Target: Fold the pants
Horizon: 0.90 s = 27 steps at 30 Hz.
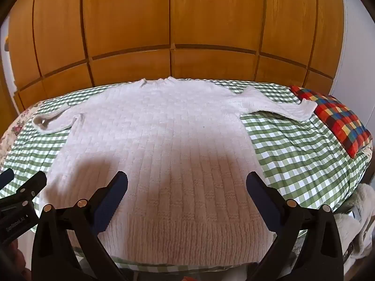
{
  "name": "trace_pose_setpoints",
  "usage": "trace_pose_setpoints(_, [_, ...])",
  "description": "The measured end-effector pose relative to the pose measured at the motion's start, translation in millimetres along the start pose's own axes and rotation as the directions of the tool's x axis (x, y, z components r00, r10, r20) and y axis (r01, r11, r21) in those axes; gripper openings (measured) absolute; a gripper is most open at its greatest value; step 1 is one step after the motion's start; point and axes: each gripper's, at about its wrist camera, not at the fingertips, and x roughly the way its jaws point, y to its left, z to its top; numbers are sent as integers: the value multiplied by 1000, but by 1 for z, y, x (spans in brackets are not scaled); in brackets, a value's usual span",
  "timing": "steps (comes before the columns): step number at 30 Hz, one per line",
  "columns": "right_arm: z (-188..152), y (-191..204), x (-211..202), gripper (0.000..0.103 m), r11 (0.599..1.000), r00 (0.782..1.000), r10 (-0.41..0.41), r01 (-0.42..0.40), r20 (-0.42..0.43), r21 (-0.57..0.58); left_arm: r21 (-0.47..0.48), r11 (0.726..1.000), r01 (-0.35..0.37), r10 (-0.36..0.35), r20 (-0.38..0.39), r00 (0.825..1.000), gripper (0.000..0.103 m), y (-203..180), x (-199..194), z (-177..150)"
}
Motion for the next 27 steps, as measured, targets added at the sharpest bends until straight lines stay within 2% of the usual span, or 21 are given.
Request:
trace_pose_setpoints(6, [0,-1,1,100,1000,1000,13,-12,-12,9,13,1000,11,-11,-1,1000,101,-3,-4,-4])
trace_pose_setpoints(11, [0,-3,2,100,1000,1000,14,-14,-16,10,-12,1000,10,-10,-8,1000,101,9,2,-10])
trace_pose_setpoints(27, [-1,0,5,100,1000,1000,13,-13,-27,12,-16,1000,4,-5,-44,999,101,5,9,-5])
